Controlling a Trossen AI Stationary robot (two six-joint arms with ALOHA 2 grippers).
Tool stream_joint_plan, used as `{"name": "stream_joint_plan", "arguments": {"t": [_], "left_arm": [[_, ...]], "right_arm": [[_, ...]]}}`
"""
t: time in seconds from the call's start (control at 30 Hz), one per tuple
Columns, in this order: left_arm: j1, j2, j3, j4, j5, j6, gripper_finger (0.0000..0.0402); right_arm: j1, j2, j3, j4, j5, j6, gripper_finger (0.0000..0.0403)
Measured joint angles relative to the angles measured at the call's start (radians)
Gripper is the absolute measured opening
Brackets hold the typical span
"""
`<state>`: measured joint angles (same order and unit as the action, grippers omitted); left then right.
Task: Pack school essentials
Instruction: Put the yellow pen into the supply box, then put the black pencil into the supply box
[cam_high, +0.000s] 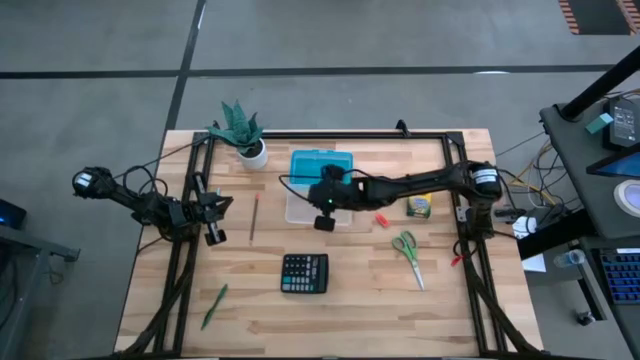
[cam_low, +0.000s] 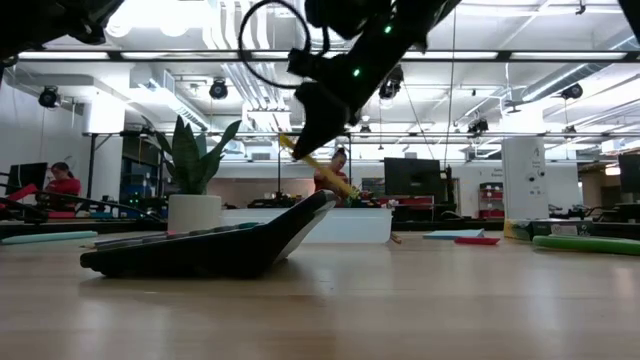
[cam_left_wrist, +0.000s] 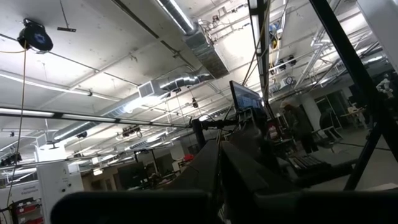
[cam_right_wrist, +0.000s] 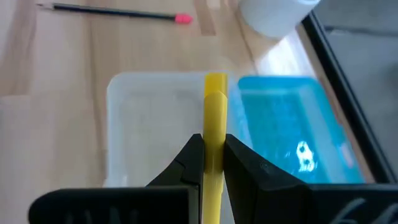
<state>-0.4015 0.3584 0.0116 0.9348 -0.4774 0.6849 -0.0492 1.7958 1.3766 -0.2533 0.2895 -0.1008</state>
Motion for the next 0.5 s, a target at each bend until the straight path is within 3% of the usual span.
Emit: {"name": "stream_joint_plan", "arguments": {"t": [0.17,0.5], "left_arm": [[0.0,0.0,0.0,0.0,-0.002,0.001,0.0],[0.0,0.001,0.0,0.0,-0.003,0.001,0.0]], "right_arm": [[-0.042,0.052,0.0,0.097,-0.001,-0.045,0.0046],[-0.052,0.065,0.0,0.087,-0.003,-0.07,0.0162]]}}
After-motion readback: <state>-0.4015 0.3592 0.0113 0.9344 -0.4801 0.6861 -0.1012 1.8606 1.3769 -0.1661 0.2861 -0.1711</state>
